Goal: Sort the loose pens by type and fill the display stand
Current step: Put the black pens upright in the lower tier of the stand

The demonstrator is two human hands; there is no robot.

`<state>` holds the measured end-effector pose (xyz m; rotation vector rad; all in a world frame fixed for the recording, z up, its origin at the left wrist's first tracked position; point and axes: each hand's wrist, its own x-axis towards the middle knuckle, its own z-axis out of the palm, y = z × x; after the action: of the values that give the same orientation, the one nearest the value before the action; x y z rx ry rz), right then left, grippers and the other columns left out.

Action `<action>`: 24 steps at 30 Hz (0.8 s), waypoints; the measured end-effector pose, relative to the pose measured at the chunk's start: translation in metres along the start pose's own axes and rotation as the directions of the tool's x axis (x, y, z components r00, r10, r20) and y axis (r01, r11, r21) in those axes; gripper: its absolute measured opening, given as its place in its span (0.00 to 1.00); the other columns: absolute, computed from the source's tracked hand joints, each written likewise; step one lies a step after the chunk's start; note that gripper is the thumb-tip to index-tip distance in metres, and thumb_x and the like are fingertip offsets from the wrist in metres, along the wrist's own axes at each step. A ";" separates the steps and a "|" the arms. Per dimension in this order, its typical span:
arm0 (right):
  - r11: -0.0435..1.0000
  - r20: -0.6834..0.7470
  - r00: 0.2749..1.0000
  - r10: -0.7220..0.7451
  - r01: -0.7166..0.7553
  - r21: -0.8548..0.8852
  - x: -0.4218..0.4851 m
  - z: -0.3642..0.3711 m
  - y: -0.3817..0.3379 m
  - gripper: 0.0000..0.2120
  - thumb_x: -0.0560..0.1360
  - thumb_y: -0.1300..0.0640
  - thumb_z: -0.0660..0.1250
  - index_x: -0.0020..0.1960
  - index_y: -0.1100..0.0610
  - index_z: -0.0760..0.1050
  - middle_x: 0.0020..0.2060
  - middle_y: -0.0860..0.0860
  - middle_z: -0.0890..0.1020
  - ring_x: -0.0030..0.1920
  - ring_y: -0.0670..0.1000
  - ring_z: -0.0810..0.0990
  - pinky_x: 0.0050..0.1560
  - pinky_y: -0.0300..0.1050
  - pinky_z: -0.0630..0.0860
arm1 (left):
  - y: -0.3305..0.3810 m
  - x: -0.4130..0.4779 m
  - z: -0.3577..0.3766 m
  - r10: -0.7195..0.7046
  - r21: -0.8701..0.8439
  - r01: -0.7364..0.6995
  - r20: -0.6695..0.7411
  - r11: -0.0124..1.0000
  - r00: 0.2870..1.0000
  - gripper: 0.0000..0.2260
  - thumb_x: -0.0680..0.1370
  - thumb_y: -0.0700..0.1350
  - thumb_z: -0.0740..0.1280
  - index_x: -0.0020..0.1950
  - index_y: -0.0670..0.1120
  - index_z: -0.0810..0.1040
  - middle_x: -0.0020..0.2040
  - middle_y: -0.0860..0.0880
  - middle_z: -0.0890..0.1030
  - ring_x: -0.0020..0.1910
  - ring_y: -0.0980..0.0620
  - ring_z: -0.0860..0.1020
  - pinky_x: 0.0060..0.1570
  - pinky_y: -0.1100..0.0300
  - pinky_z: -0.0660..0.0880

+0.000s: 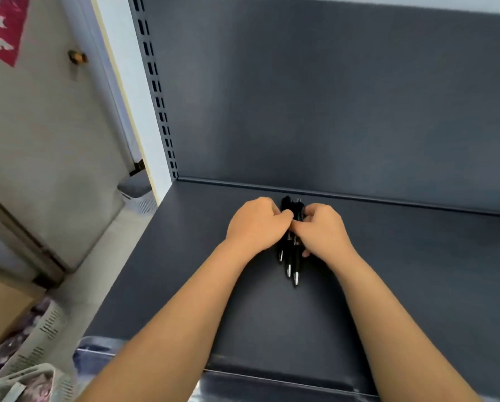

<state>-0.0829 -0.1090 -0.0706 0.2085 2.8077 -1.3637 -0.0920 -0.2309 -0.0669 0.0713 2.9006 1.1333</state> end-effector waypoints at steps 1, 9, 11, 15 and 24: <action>1.000 0.013 1.000 -0.001 0.001 0.014 0.000 0.000 0.001 0.08 0.73 0.59 0.65 0.36 0.57 0.71 0.28 0.51 0.80 0.19 0.49 0.75 0.23 0.41 0.72 | 0.001 0.000 0.001 -0.008 -0.012 0.008 0.010 1.000 1.000 0.17 0.77 0.49 0.61 0.48 0.37 0.81 0.43 0.40 0.83 0.43 0.42 0.80 0.43 0.50 0.77; 0.981 -0.087 0.994 -0.067 0.081 0.174 0.007 0.000 0.006 0.18 0.81 0.50 0.58 0.35 0.57 0.65 0.30 0.50 0.71 0.32 0.48 0.70 0.36 0.45 0.69 | 0.005 0.001 0.007 0.061 -0.357 -0.015 0.116 0.934 0.991 0.16 0.81 0.49 0.58 0.47 0.40 0.78 0.39 0.47 0.81 0.32 0.53 0.75 0.35 0.59 0.72; 0.933 -0.105 0.992 -0.066 0.098 0.345 0.006 -0.004 0.006 0.16 0.81 0.51 0.58 0.38 0.58 0.68 0.30 0.52 0.74 0.31 0.50 0.73 0.35 0.47 0.72 | 0.010 -0.003 0.007 0.125 -0.485 -0.054 0.115 0.873 0.985 0.11 0.82 0.47 0.60 0.49 0.42 0.78 0.37 0.51 0.80 0.27 0.60 0.74 0.30 0.68 0.70; 0.838 -0.055 0.994 -0.090 0.106 0.536 -0.002 -0.013 -0.004 0.15 0.81 0.52 0.59 0.39 0.59 0.70 0.27 0.50 0.74 0.26 0.50 0.73 0.26 0.42 0.70 | 0.014 -0.009 0.000 0.137 -0.611 -0.080 0.047 0.788 0.989 0.06 0.79 0.44 0.66 0.48 0.43 0.80 0.34 0.53 0.80 0.27 0.59 0.75 0.31 0.68 0.71; 0.698 -0.107 0.994 -0.023 0.092 0.710 -0.080 -0.104 0.005 0.11 0.79 0.52 0.63 0.43 0.59 0.71 0.28 0.51 0.71 0.23 0.49 0.67 0.22 0.38 0.64 | 0.097 -0.054 -0.002 0.379 -0.685 -0.190 0.135 0.704 0.916 0.11 0.65 0.42 0.79 0.43 0.40 0.83 0.35 0.45 0.82 0.31 0.55 0.78 0.34 0.64 0.75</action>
<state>0.0022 -0.0340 -0.0045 0.1828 2.1750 -2.4600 -0.0346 -0.1637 0.0009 0.6249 2.1332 1.9611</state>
